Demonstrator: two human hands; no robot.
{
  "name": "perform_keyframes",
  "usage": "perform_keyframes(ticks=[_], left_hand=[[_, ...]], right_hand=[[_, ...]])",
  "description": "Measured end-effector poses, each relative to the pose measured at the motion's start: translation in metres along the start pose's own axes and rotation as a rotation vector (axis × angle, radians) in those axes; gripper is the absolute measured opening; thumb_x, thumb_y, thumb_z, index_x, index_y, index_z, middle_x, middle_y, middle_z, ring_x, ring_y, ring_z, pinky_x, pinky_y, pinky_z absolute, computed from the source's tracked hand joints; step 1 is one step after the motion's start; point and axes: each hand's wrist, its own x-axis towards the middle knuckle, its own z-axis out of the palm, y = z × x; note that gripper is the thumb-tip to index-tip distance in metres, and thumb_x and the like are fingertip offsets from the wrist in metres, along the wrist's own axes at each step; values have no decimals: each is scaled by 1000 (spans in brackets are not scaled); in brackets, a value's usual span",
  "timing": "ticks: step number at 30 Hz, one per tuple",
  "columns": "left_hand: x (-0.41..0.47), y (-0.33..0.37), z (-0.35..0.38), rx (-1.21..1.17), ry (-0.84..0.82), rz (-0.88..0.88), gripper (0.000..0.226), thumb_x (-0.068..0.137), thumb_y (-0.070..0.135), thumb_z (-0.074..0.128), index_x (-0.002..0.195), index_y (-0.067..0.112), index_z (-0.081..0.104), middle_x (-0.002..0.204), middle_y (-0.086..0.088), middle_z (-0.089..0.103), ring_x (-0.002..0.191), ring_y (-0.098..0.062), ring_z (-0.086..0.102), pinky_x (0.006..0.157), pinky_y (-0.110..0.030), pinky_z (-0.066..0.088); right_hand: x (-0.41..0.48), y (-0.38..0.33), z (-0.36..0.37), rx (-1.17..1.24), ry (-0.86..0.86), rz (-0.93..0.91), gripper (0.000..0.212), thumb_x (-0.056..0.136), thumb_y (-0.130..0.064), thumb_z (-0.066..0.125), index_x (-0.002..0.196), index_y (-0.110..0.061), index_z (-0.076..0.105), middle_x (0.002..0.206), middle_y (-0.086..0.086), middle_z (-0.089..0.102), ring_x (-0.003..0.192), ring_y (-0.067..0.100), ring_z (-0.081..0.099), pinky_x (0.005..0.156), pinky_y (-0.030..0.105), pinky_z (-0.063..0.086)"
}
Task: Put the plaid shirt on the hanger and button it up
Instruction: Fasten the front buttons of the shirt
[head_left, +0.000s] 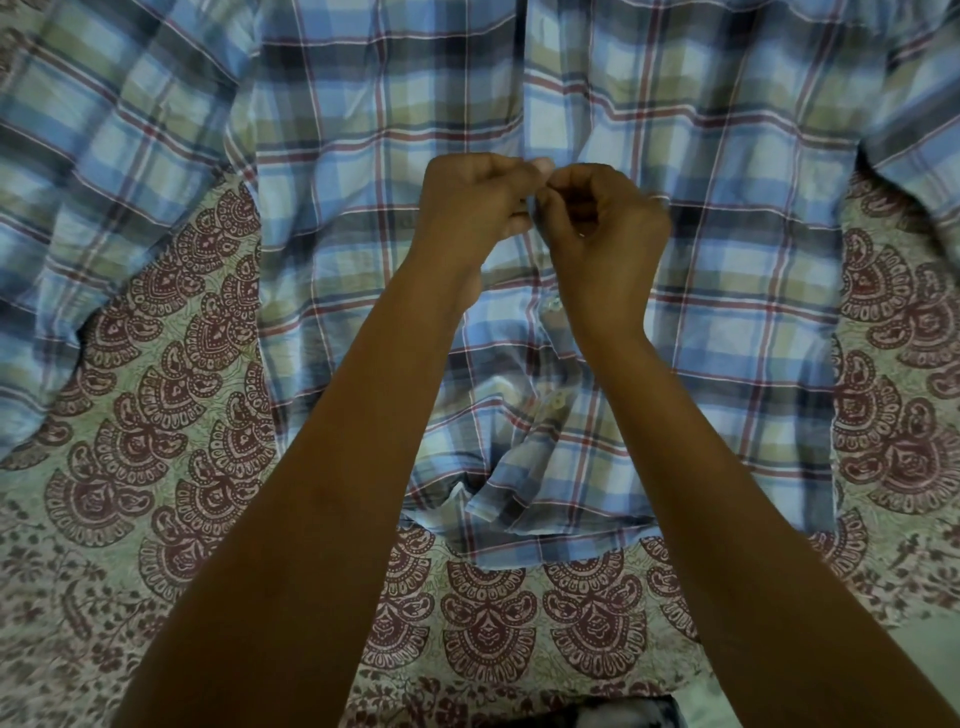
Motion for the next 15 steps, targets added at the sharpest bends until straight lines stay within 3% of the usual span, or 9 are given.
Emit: perform_keyframes(ticks=[5,9,15], left_hand=[[7,-3,2,24,63,-35,15,86,11,64,71,13,60,74,-3,63,72,-13,62,69,-21,55],[11,-13,7,118,169,47,28,85,14,64,59,18,56,64,-3,57,68,-19,56,77,-40,54],[14,-15,5,109,186,86,17,85,10,64,71,19,59,73,-2,64,77,-20,62,81,-40,56]], right_hand=[[-5,-4,5,-23,35,-12,13,86,-14,58,90,-5,67,81,6,69,70,17,64,66,38,54],[-8,-8,11,-10,79,41,13,87,-14,57,89,-7,68,78,6,70,69,17,65,66,38,55],[-3,-9,11,17,70,99,12,87,-14,59,88,-5,67,77,9,70,70,20,66,67,39,55]])
